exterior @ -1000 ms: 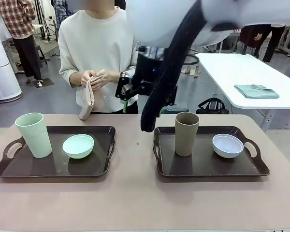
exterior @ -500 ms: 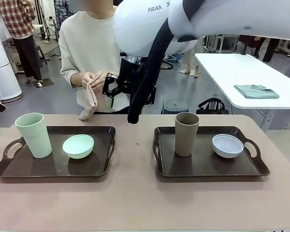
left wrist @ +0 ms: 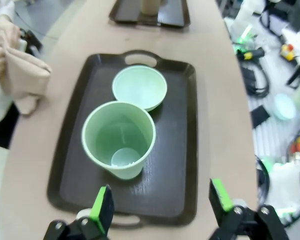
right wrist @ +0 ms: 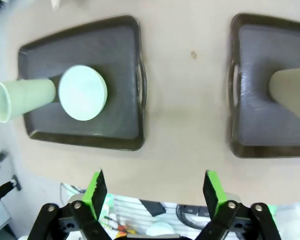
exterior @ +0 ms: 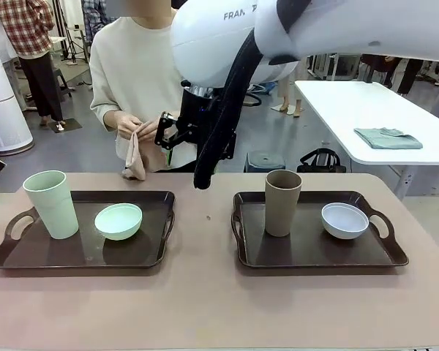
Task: Set up a tray with a mat and arrange the tableware.
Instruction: Pick up the Picnic Bowl and Reusable plastic cup from the Handle tray in front of the human's position and hold them in the air.
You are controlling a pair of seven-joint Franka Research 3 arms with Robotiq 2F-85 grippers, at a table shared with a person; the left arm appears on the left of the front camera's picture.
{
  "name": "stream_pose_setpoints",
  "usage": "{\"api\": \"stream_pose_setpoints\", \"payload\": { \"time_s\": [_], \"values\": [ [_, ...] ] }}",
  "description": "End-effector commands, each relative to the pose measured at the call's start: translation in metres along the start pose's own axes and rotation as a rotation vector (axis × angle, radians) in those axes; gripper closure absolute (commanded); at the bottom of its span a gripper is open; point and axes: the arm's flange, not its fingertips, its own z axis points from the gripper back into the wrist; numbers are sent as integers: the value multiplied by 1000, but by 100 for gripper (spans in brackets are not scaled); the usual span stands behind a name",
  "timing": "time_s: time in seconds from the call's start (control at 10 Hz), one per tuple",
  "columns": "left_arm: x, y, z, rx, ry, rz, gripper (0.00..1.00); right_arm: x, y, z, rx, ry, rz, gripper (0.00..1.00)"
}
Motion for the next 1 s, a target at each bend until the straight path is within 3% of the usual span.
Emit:
{"api": "stream_pose_setpoints", "payload": {
  "time_s": [0.0,0.3,0.5,0.9],
  "values": [
    [-6,17,-7,24,41,-77,0,12,40,-30,-74,3,17,0],
    [-25,50,-22,29,72,-202,0,19,77,-63,-88,18,89,0],
    [-34,67,-31,6,14,-239,0,25,91,-91,-105,45,115,0],
    [-46,76,-54,-25,-96,-137,0,32,106,-138,-149,65,176,0]
  ]
}}
